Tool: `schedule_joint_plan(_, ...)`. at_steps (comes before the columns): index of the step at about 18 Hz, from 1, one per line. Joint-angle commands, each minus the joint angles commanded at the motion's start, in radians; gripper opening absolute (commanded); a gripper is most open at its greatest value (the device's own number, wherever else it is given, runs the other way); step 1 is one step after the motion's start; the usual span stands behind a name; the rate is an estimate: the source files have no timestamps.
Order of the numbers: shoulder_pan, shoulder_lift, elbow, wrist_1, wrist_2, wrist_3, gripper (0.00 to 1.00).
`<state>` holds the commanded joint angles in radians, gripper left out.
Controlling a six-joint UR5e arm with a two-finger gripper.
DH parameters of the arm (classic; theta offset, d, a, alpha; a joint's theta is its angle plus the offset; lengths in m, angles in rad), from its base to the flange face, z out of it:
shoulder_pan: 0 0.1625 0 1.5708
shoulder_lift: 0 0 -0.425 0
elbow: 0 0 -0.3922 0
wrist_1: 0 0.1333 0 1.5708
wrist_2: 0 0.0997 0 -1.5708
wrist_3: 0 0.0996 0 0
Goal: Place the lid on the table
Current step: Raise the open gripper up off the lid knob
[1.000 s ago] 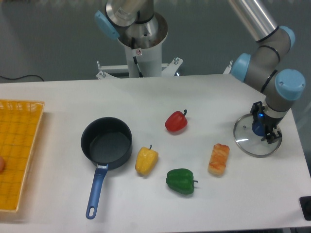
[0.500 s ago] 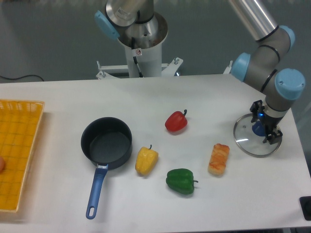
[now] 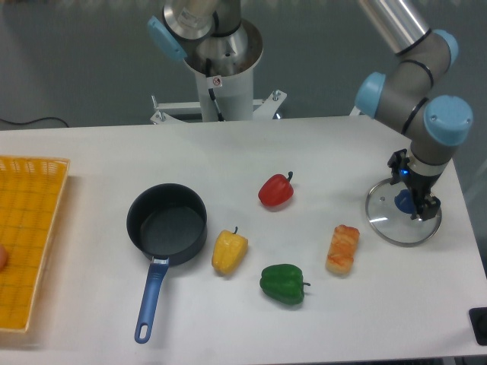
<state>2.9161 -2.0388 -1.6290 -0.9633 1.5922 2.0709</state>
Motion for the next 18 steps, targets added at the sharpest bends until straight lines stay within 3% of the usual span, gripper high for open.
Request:
schedule_joint_plan(4, -0.020, 0.058, -0.037, 0.000, -0.014, -0.069, 1.00)
schedule_joint_plan(13, -0.087, 0.068, -0.008, -0.008, -0.012, -0.133, 1.00)
schedule_joint_plan(18, -0.138, 0.086, 0.047, -0.063, -0.012, -0.409, 1.00)
